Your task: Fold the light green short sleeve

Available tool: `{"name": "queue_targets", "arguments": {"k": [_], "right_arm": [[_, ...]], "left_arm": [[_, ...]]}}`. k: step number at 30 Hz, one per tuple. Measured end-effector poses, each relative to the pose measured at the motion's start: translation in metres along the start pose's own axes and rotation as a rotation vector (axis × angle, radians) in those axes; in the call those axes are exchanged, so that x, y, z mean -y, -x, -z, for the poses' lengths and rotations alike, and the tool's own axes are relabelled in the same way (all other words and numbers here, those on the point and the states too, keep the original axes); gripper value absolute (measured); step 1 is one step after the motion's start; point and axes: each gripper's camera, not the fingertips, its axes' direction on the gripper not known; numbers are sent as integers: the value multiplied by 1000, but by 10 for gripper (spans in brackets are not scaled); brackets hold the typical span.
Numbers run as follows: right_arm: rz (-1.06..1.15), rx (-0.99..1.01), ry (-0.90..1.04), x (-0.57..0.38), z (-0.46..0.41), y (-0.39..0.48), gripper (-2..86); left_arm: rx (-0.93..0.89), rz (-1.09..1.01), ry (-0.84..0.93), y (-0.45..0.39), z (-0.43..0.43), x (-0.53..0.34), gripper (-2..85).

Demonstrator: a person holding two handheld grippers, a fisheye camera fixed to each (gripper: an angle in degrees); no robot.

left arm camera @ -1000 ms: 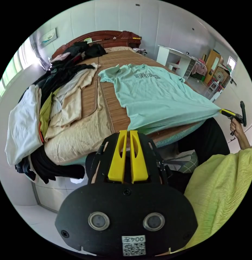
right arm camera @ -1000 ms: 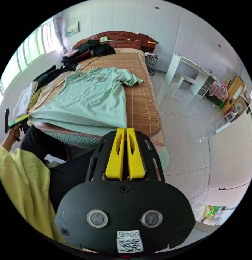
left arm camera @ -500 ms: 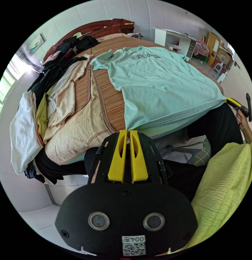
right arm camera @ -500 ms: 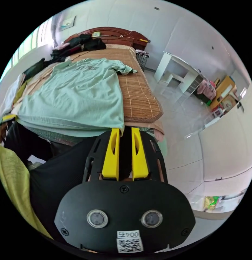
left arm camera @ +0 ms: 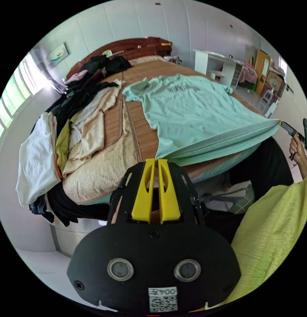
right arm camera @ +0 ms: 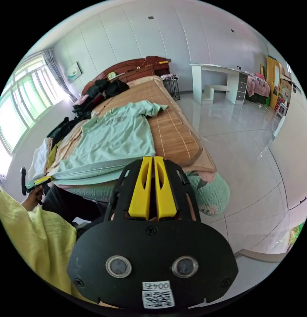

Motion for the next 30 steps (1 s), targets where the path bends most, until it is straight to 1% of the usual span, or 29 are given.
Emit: {"name": "queue_targets", "arguments": {"k": [3, 6, 7, 12, 14, 18, 22, 30], "right_arm": [[23, 41, -93, 20, 32, -7, -4], [55, 102, -177, 40, 67, -12, -6], [71, 135, -207, 47, 82, -15, -6], [174, 216, -312, 60, 147, -30, -5], [206, 241, -349, 57, 172, -37, -5], [247, 268, -411, 42, 217, -53, -6], [257, 300, -437, 24, 246, -70, -5], [331, 307, -415, 7, 287, -97, -6]], "left_arm": [[22, 13, -104, 2, 36, 5, 12], [37, 40, -254, 12, 99, 9, 11], [32, 47, -280, 15, 111, 9, 11], [-63, 79, -490, 37, 207, -17, 10], [-82, 69, -540, 38, 234, -29, 10], [-102, 44, -604, 35, 280, -59, 10], [-87, 5, -616, 26, 309, -80, 12], [-118, -45, -615, 24, 350, -113, 14]]}}
